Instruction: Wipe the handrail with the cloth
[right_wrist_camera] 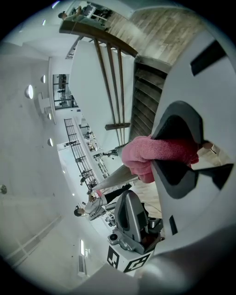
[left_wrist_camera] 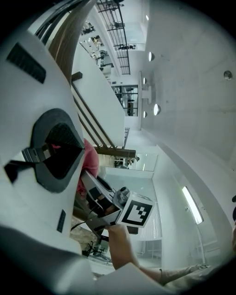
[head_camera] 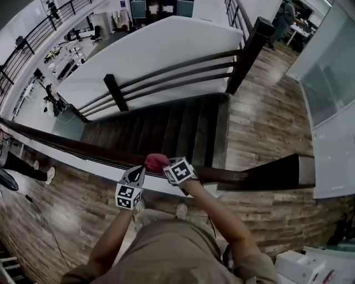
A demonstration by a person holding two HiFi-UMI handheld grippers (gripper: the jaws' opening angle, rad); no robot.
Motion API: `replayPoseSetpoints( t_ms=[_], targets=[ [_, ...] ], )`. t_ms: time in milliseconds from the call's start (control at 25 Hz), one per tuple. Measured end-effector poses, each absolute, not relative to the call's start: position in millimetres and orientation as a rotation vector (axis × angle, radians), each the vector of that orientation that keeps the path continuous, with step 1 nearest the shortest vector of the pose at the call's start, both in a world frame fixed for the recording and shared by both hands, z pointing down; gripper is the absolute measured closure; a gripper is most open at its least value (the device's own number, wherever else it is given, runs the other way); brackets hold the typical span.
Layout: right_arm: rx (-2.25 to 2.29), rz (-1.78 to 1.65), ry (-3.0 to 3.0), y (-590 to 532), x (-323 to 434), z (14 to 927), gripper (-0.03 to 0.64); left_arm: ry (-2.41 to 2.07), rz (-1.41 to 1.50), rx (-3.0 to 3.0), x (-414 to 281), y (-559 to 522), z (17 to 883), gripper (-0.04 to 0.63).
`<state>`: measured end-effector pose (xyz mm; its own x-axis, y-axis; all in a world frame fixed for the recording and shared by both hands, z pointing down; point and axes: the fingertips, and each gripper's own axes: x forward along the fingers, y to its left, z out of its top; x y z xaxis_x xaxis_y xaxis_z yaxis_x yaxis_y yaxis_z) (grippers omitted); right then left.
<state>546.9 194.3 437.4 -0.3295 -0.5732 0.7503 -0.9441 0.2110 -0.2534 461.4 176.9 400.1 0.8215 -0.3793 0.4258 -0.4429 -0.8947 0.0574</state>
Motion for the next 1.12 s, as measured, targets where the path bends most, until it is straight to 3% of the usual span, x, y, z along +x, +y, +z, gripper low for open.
replayPoseSetpoints(
  t_ms=[320, 800, 1120],
  targets=[
    [1.608, 1.057, -1.878, 296.9, 674.7, 443.6, 0.515, -0.434, 0.638, 2.905, 563.0, 254.6, 406.0, 0.578],
    [2.047, 0.954, -1.530, 447.9, 841.7, 439.1, 0.514, -0.202, 0.652, 2.976, 642.0, 317.9, 400.8, 0.578],
    [2.080, 0.966, -1.522, 476.0, 842.7, 412.7, 0.512, -0.228, 0.626, 2.988, 628.3, 313.2, 395.5, 0.578]
  ],
)
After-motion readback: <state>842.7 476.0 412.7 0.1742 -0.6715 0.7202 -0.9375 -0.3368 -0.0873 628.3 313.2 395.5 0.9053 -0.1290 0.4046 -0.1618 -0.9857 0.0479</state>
